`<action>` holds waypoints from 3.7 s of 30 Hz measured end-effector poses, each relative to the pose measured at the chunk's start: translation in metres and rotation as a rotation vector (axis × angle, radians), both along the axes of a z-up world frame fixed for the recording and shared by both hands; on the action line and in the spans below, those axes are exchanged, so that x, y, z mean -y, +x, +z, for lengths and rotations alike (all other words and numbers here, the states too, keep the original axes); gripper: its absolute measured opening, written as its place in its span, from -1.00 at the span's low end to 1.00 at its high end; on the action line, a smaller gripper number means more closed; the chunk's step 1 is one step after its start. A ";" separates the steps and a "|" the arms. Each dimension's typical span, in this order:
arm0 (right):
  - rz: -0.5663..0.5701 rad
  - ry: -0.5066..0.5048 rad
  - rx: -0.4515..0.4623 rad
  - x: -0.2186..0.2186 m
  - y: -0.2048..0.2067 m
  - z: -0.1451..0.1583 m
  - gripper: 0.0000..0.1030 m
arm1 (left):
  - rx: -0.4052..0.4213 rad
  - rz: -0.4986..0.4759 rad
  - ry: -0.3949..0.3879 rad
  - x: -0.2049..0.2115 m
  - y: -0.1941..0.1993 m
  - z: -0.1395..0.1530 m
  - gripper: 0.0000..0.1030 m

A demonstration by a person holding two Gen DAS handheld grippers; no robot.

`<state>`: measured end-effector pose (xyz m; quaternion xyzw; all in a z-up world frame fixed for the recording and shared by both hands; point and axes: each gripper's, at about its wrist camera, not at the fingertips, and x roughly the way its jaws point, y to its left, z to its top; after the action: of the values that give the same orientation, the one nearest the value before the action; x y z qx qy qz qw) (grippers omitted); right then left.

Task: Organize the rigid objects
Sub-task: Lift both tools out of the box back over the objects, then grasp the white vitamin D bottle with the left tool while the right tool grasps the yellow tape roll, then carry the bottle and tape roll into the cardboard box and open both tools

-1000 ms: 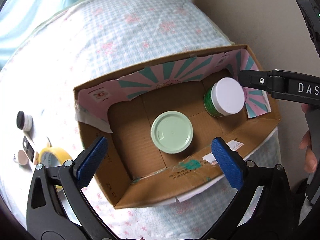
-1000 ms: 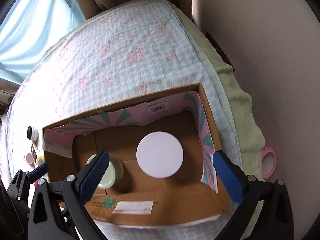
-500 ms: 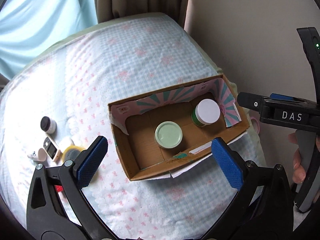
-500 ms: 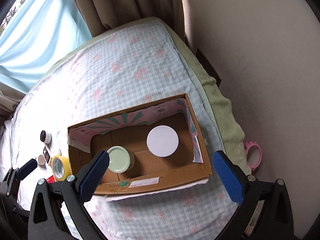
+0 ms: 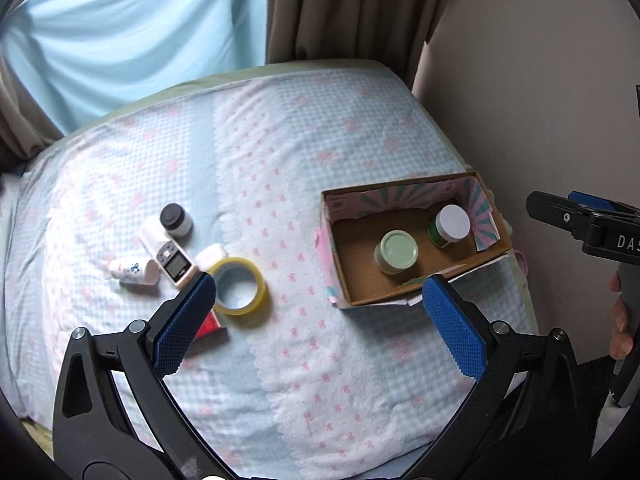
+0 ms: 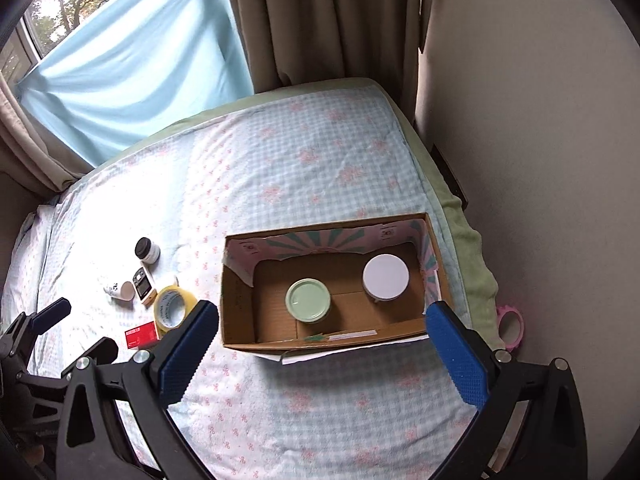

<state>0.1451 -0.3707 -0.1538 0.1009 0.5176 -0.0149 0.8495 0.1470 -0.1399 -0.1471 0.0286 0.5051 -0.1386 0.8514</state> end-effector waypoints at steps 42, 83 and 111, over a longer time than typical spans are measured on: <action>-0.057 0.143 -0.405 -0.297 0.095 -0.240 1.00 | -0.214 -0.874 0.421 -0.258 0.147 -0.273 0.93; -0.099 0.071 -0.433 -0.297 0.131 -0.260 0.86 | -0.373 -0.852 0.278 -0.242 0.183 -0.274 -0.01; -0.104 0.108 -0.187 -0.254 0.068 -0.061 0.86 | -0.233 -0.521 -0.123 -0.221 0.128 -0.086 -0.07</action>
<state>0.2129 -0.1166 -0.2152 0.1714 0.5887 -0.0405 0.7890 0.2747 0.0808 -0.2328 0.0894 0.5657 -0.3851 0.7236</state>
